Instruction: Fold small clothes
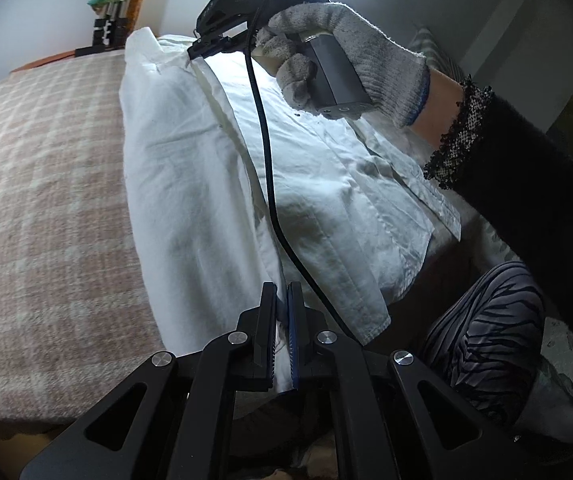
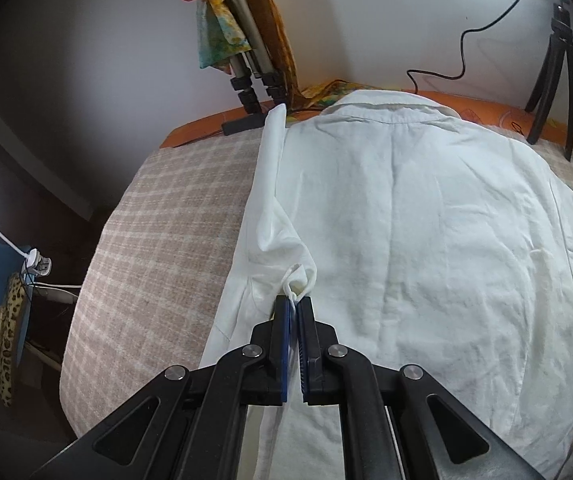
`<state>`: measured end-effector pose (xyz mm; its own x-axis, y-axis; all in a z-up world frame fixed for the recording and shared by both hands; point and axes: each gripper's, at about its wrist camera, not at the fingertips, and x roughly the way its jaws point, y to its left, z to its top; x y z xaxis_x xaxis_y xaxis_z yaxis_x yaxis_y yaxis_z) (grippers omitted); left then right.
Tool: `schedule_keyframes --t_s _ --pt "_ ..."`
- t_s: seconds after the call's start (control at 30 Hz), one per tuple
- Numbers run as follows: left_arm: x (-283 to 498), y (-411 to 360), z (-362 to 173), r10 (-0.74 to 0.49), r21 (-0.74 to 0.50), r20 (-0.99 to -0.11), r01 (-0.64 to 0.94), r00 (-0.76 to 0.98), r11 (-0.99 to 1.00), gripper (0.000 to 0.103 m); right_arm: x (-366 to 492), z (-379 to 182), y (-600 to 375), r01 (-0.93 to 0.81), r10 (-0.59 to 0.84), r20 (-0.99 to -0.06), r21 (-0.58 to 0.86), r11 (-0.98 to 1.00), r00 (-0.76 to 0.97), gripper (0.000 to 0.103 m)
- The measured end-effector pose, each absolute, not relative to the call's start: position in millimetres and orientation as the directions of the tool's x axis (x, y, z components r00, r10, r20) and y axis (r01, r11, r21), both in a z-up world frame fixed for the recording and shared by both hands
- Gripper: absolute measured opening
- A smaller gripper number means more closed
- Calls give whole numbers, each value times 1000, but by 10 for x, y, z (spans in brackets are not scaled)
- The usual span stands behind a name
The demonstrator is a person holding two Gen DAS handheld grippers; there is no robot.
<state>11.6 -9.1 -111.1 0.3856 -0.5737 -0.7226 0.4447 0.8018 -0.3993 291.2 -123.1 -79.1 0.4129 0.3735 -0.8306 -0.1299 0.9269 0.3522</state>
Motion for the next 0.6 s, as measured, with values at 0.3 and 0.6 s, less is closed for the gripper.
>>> schedule_keyframes --t_s 0.3,0.6 --pt "85 -273 -1182 -598 -412 -734 488 322 769 10 2937 -1049 -1390 -112 330 -860 312 944 388 1" --pt "-2 108 -959 -579 -389 -687 450 440 804 10 2858 -1059 -1480 -127 261 -882 229 965 392 22"
